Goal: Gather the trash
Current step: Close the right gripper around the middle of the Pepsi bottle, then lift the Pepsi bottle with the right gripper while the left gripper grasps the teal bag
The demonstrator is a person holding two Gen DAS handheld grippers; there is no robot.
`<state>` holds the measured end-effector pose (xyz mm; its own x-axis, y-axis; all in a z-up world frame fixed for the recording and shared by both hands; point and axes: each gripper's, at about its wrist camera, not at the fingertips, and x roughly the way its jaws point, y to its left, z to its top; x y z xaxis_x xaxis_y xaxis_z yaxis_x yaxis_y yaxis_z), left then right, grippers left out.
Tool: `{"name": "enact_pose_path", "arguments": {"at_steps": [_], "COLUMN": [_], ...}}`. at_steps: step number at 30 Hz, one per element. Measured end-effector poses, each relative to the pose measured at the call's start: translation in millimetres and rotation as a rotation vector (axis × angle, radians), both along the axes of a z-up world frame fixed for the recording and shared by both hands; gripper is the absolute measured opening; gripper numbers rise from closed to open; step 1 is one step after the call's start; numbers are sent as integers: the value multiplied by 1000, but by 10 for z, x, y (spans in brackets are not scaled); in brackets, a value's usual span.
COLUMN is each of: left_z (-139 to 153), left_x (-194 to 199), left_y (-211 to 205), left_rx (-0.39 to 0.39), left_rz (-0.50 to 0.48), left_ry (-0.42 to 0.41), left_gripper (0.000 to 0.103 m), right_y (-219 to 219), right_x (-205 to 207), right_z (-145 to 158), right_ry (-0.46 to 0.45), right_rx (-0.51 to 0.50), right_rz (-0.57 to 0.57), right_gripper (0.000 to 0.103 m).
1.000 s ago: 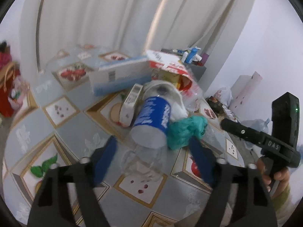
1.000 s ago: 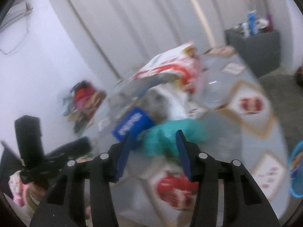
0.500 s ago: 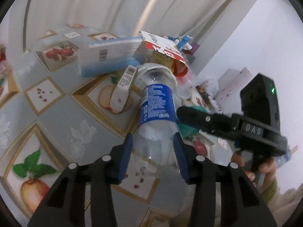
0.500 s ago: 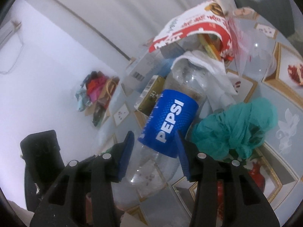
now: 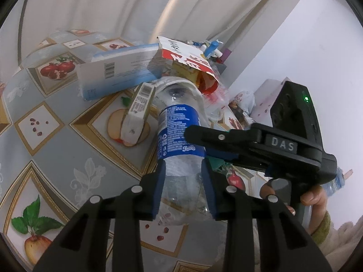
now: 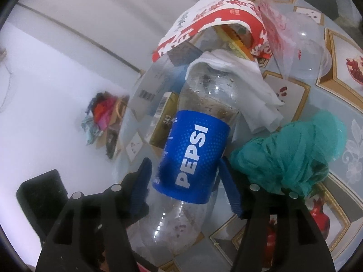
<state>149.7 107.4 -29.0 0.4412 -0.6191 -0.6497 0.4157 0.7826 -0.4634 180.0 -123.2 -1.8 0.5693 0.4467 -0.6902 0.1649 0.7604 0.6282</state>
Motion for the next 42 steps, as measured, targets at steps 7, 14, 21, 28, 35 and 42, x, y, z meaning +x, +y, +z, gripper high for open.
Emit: {"name": "enact_pose_path", "arguments": {"at_steps": [7,14,21,28,35,42], "left_z": [14,22,64,85,-4,-20], "left_x": [-11,-96,-304,-683,-880,-959], "left_y": [-31,-56,-110,-218,-231,-192], "left_rx": [-2,-12,-32,-39,-62,-57], "left_rz": [-9,-23,-62,-144,-151,-121], "left_ry": [3,16,45,67,115,122], "left_gripper": [25,24,24,24,24,24], "right_y": [73,155,218,293,317,397], "right_x": [79,111,-25,-310,-507,-421], "right_z": [6,-28,-23,2,10,-119], "right_ry": [33,57,73,99,101,87], "right_rx": [-70,-91,-118,-181,-227,-188], "right_rz": [-23,-23,21,134,181,176], "right_gripper": [63,57,56,56,59,58]}}
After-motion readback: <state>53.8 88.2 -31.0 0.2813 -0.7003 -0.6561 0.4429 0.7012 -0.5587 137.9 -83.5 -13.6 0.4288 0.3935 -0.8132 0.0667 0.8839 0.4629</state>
